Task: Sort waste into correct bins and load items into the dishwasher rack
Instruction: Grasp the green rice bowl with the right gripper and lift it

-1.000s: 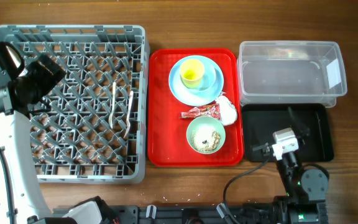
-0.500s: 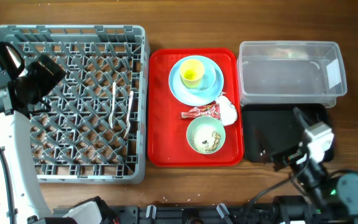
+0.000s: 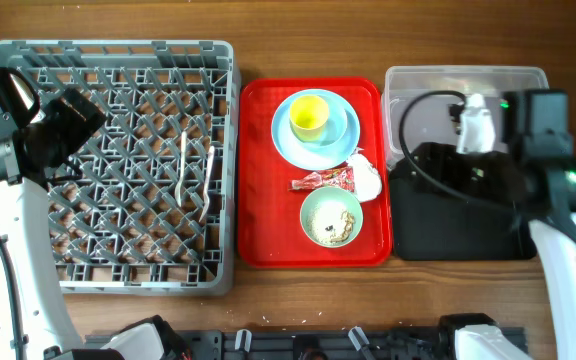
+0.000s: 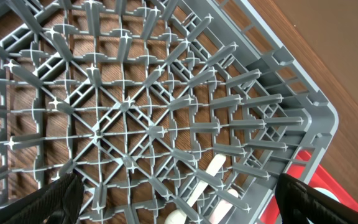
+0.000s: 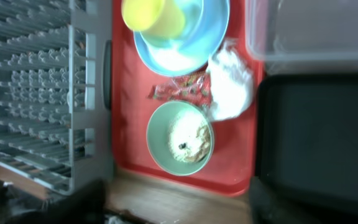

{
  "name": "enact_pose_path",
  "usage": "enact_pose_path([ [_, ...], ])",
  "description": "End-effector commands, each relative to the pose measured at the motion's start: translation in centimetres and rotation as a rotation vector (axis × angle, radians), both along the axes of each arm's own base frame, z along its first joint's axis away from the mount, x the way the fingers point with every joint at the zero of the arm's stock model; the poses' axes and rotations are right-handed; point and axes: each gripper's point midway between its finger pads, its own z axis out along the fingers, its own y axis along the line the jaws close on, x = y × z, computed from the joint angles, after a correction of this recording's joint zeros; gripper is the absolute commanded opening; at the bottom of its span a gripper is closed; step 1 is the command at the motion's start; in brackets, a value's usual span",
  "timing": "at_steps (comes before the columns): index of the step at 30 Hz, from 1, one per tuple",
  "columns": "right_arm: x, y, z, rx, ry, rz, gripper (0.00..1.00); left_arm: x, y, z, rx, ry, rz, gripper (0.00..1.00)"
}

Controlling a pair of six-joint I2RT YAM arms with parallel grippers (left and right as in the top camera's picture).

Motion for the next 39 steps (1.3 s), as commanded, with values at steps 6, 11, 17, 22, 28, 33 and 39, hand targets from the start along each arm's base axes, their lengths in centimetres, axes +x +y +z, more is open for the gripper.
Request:
enact_pose_path([
  [6,-4.1,9.2,-9.4,-0.151,0.139,0.058,0.53,0.2,0.1,0.4,-0.009,-0.013,0.003,1.00],
  [11,-5.7,13.4,-13.8,-0.297,-0.018,0.214,0.53,0.2,0.1,0.4,-0.009,-0.013,0.003,1.00],
  [17,-3.8,13.5,-18.0,-0.490,-0.077,0.208,0.52,0.2,0.1,0.4,-0.009,-0.013,0.003,1.00],
  [22,-3.1,14.5,-20.9,-0.512,-0.058,0.219,0.49,0.2,0.1,0.4,-0.009,-0.013,0.003,1.00],
  [28,-3.3,14.6,-21.3,-0.524,-0.060,0.272,0.09,0.2,0.1,0.4,-0.009,-0.013,0.003,1.00],
  [33,-3.7,14.9,-19.6,-0.522,-0.034,0.310,0.04,0.2,0.1,0.4,-0.009,-0.013,0.003,1.00],
  [39,-3.7,15.0,-13.0,-0.504,-0.099,0.374,0.04,0.2,0.1,0.4,-0.009,-0.013,0.003,1.00],
])
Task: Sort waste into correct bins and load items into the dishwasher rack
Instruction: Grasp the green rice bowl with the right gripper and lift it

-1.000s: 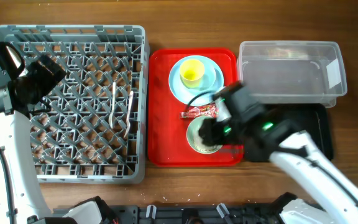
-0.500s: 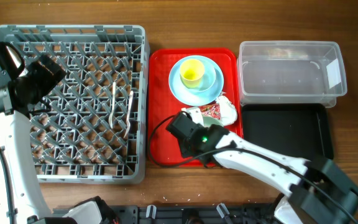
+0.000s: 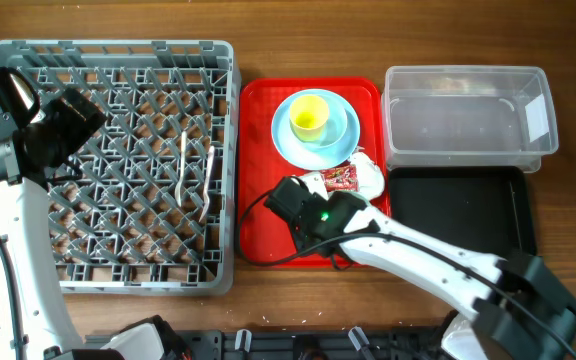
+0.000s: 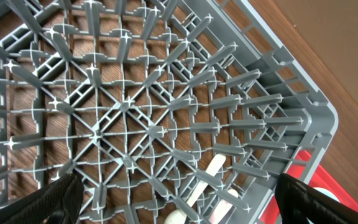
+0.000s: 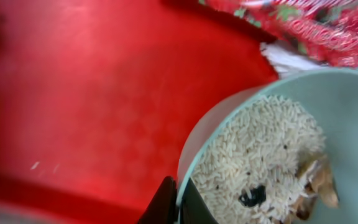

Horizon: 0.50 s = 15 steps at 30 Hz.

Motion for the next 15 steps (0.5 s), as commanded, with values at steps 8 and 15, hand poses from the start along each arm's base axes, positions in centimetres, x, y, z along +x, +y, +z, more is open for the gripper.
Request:
enact_pose_path([
  [8,1.9,-3.6,10.8,0.061,-0.191,-0.064,0.04,0.2,0.1,0.4,-0.008,-0.014,0.004,1.00],
  [15,3.0,-10.8,13.5,0.146,-0.153,-0.185,0.04,0.2,0.1,0.4,-0.008,-0.014,0.004,1.00],
])
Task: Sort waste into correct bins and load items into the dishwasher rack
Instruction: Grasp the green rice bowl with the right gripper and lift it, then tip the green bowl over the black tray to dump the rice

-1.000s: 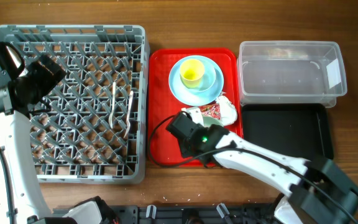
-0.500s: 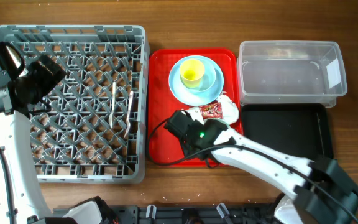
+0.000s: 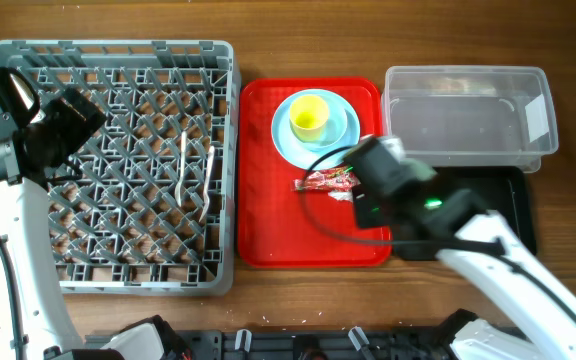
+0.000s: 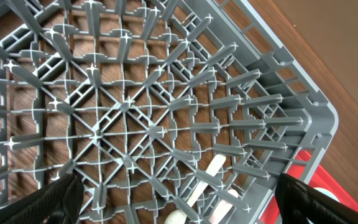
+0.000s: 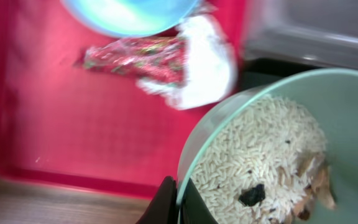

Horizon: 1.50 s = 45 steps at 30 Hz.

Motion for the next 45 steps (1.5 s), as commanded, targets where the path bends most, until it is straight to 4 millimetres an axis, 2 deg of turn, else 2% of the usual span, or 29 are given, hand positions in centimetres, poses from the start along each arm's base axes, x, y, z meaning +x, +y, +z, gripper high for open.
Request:
enact_pose_path([
  [1,1.1,-3.4,2.7,0.135,-0.020,-0.018,0.04,0.2,0.1,0.4,-0.009,-0.014,0.003,1.00],
  [11,3.5,-6.9,5.2,0.562,-0.051,0.052,0.04,0.2,0.1,0.4,-0.009,-0.014,0.003,1.00],
  [16,3.8,-8.2,6.6,0.704,-0.108,0.073,0.04,0.2,0.1,0.4,-0.009,-0.014,0.003,1.00],
  [19,3.8,-8.9,6.4,0.754,-0.112,0.087,0.04,0.2,0.1,0.4,-0.009,-0.014,0.003,1.00],
  [27,4.2,-9.6,2.4,1.032,-0.095,0.062,0.04,0.2,0.1,0.4,-0.009,-0.014,0.003,1.00],
  [32,3.7,-11.5,0.0,1.157,-0.130,-0.042,0.04,0.2,0.1,0.4,-0.009,-0.014,0.003,1.00],
  [41,1.9,-16.2,-2.2,1.258,-0.266,-0.295,0.04,0.2,0.1,0.4,-0.009,-0.014,0.003,1.00],
  [45,1.3,-17.5,-2.2,1.315,-0.318,-0.382,0.04,0.2,0.1,0.4,-0.009,-0.014,0.003,1.00],
])
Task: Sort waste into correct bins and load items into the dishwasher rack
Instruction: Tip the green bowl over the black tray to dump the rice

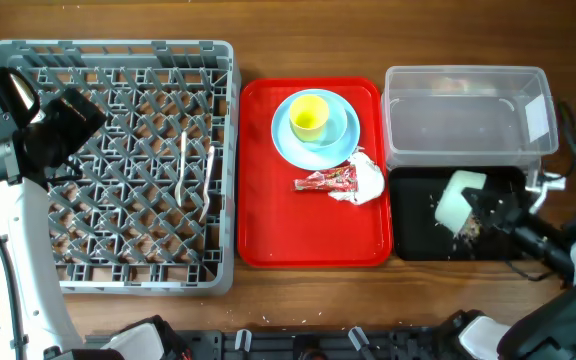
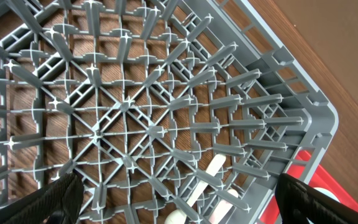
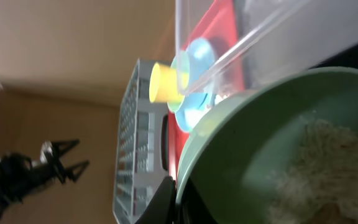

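Note:
My right gripper (image 1: 482, 208) is shut on the rim of the pale green bowl (image 1: 457, 203), which is tipped on its side over the black bin (image 1: 418, 242). Rice (image 1: 465, 229) lies in the bin below it. In the right wrist view the bowl (image 3: 278, 143) fills the frame, with rice still inside, and a dark finger (image 3: 164, 198) is pinched on its rim. My left gripper (image 2: 179, 208) hangs open above the grey dishwasher rack (image 1: 118, 60), holding nothing. The rack holds white utensils (image 1: 194, 175).
The red tray (image 1: 308, 240) carries a blue plate (image 1: 338, 135) with a yellow cup (image 1: 308, 116), a red wrapper (image 1: 325, 181) and a crumpled white napkin (image 1: 369, 180). A clear plastic bin (image 1: 463, 125) stands behind the black one.
The bowl was upright over the tray's right edge beside the black bin. It is now further right over the black bin, tipped on its side, with rice in the bin. The left arm is unchanged.
First the bowl of rice stood on the red tray while my right gripper was high over the bins. Then the gripper was shut on the bowl's rim on the tray. After that it held the bowl off the tray, and now the bowl is tipped over the black bin.

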{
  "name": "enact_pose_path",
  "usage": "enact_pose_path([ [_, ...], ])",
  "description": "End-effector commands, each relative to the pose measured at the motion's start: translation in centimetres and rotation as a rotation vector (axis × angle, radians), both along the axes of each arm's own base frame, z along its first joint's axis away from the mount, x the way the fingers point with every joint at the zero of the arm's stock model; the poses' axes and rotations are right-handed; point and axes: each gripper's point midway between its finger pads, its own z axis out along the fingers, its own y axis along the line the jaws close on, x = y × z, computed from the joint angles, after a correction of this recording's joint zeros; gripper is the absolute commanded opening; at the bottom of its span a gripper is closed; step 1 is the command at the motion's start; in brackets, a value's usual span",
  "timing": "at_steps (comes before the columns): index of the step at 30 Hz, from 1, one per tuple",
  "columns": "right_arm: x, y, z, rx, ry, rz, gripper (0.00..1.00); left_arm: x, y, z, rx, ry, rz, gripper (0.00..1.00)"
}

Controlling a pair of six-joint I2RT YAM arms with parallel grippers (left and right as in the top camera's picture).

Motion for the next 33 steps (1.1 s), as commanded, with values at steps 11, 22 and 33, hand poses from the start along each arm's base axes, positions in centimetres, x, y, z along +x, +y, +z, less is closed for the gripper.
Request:
enact_pose_path([
  [11,0.2,-0.8,3.3,0.199,-0.132,-0.105,0.04,0.2,0.1,0.4,-0.009,-0.014,0.003,1.00],
  [22,0.2,0.8,5.2,0.418,-0.060,-0.098,0.04,0.2,0.1,0.4,-0.008,-0.014,0.003,1.00],
  [33,1.1,0.1,4.8,0.348,-0.122,-0.065,0.04,0.2,0.1,0.4,-0.008,-0.014,0.003,1.00],
])
